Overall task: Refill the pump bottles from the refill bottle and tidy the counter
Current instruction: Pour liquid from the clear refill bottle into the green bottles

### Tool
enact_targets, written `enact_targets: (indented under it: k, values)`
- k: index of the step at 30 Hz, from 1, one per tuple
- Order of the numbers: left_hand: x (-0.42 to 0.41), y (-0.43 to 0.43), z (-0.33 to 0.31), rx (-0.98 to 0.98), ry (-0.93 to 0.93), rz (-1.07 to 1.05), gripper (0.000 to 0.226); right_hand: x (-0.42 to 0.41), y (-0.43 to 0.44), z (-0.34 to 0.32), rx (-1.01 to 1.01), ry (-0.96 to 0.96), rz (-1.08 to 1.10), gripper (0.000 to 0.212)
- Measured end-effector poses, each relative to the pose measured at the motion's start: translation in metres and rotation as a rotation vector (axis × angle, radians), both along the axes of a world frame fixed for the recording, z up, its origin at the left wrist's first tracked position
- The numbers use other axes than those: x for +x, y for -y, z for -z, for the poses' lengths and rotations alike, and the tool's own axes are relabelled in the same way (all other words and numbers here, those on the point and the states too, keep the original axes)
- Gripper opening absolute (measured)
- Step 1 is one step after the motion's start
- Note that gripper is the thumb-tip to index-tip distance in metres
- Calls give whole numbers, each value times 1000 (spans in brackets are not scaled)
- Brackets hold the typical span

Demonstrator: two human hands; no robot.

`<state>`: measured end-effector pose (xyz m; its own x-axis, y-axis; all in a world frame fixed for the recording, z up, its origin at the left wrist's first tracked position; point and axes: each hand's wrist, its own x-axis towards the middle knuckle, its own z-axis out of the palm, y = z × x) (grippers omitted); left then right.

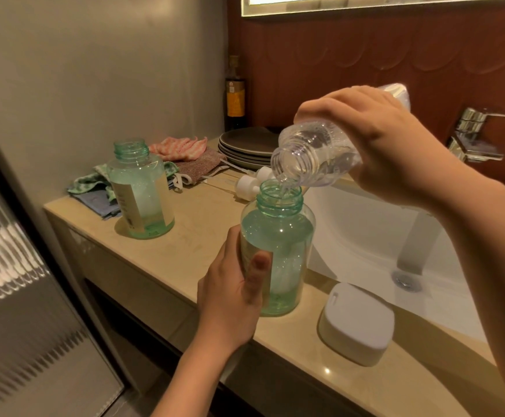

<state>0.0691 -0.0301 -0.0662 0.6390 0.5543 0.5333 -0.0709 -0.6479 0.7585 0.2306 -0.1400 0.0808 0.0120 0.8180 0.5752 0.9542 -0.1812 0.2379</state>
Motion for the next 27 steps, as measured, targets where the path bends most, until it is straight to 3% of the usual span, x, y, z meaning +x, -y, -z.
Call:
enact_targets:
  k: [27]
  values:
    - [-1,0,-1,7,-12,-10,64,2,0,0,2,2,-10,83]
